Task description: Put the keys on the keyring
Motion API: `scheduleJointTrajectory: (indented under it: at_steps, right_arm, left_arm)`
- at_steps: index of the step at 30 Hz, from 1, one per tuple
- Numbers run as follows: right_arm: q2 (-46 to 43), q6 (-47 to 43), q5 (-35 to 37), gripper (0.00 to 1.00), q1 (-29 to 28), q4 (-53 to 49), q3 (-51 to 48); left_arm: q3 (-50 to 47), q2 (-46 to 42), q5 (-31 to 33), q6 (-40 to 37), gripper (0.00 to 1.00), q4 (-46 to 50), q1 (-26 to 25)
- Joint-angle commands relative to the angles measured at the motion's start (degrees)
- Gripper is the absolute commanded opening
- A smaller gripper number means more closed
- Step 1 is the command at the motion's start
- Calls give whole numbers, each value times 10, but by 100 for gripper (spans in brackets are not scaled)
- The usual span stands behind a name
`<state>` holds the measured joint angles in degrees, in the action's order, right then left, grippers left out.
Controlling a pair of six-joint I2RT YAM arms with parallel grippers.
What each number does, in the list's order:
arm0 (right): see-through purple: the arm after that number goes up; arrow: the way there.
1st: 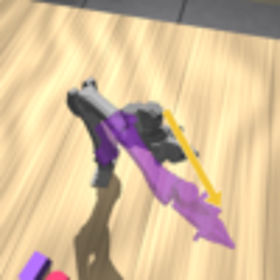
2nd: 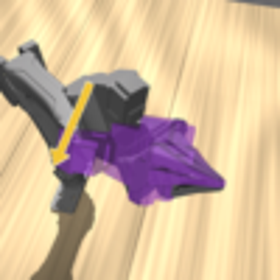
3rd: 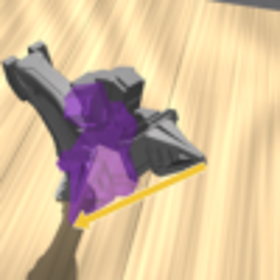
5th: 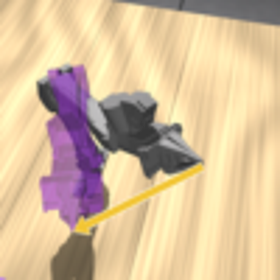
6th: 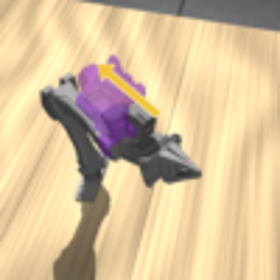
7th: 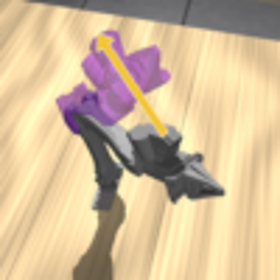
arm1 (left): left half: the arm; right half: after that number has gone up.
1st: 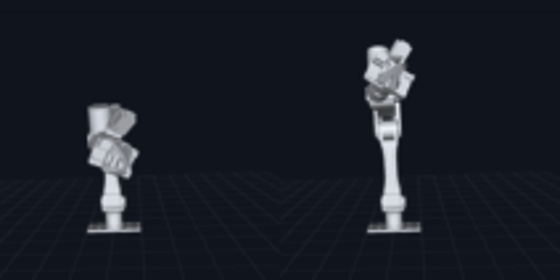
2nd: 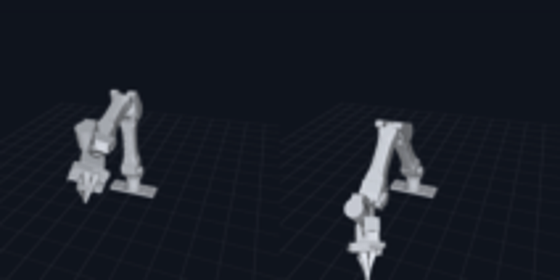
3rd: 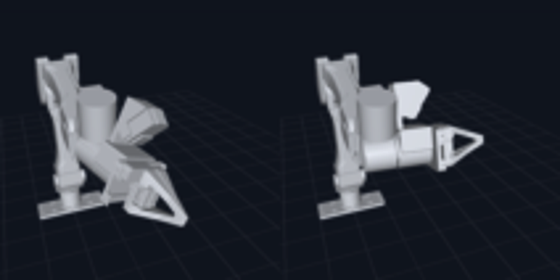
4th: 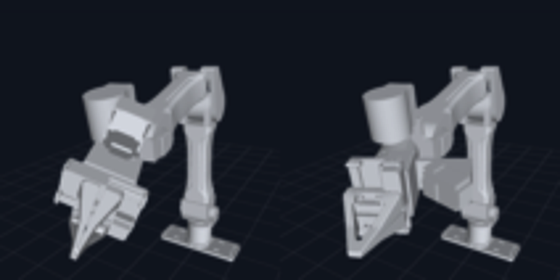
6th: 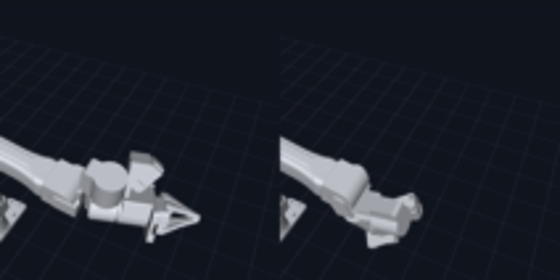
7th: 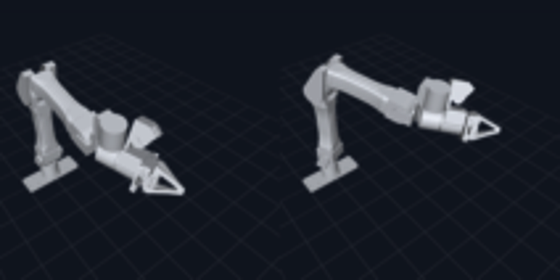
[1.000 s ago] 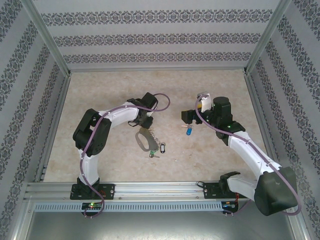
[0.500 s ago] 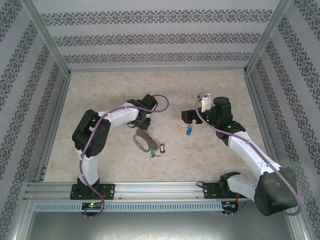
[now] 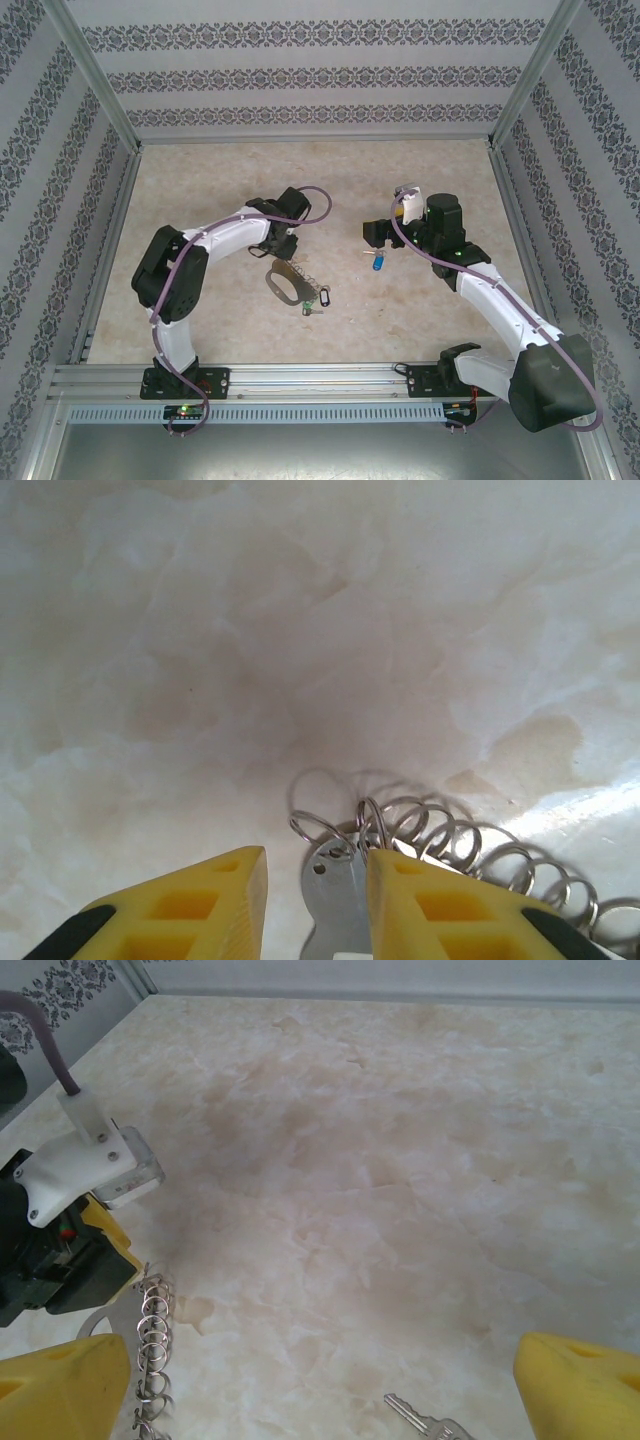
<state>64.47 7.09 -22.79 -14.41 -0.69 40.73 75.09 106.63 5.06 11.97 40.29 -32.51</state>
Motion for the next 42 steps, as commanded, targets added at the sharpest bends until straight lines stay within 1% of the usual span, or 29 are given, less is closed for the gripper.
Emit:
scheduleJointTrajectory:
  at_steps: [1,4,5,7,11,16,19,21,25,32,42]
  right_arm:
    - [-7,-10,4,98,-5,7,1]
    - [-9,-9,4,98,-6,7,1]
    - [-8,-9,2,98,-6,8,1]
    - [-7,-10,1,98,-6,6,4]
    - [-13,-11,4,98,-6,5,3]
    - [-21,-15,7,98,-6,9,-7]
    - [-19,-23,3,98,-7,10,-7]
    - [-17,-33,2,98,-7,7,-4]
    - [-18,-49,1,98,-4,2,-3]
    - [-22,-49,-8,98,-3,10,-7]
    - [-36,-45,-18,98,4,17,-10]
  left_arm:
    - [-20,-22,-23,27,32,11,10]
    - [-29,-32,-39,36,34,-2,22]
    - [-30,-34,-48,41,35,-8,29]
    - [-27,-34,-61,56,42,-20,41]
    - [-11,-15,-53,91,47,-19,48]
    - [-2,2,-31,166,47,-19,46]
    - [11,10,-8,194,46,-11,38]
    - [14,14,10,210,43,-7,36]
    - [13,23,17,237,40,-8,36]
    - [30,36,28,253,40,7,24]
    - [31,49,27,265,40,16,15]
